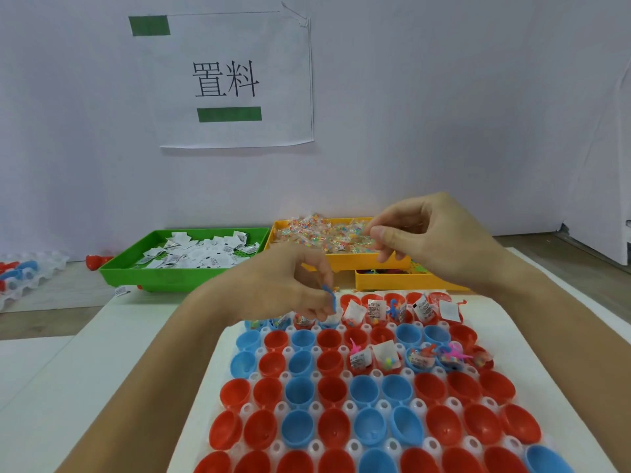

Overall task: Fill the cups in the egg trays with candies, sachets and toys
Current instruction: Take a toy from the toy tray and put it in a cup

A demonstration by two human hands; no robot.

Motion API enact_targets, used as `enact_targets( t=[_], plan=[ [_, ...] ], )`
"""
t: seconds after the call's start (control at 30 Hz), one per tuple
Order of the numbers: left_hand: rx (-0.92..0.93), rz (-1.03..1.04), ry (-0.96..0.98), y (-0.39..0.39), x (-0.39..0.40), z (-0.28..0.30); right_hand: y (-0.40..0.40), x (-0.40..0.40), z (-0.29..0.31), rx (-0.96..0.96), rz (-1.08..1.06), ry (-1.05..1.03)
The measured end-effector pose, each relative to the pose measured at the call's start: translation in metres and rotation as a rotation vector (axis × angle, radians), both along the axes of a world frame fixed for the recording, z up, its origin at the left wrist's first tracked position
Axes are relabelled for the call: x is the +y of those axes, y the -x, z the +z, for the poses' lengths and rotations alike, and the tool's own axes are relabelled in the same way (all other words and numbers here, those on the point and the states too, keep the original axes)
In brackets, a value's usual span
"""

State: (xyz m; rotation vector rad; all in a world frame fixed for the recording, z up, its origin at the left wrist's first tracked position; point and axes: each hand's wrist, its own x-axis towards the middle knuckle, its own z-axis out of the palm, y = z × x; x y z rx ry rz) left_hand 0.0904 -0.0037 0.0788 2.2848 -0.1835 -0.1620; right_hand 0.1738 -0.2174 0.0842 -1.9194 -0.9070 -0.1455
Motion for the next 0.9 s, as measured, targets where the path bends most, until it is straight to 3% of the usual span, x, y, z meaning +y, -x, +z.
enact_targets(
  t=[0.23,0.9],
  plan=[
    [0.062,-0.111,-0.273,0.001,0.0,-0.003,-0.003,-0.005,0.001,-0.007,-0.023,0.043],
    [0.096,-0.135,-0.382,-0.011,-0.006,-0.022,-0.02,-0.02,-0.004,0.003,-0.173,0.091]
  ],
)
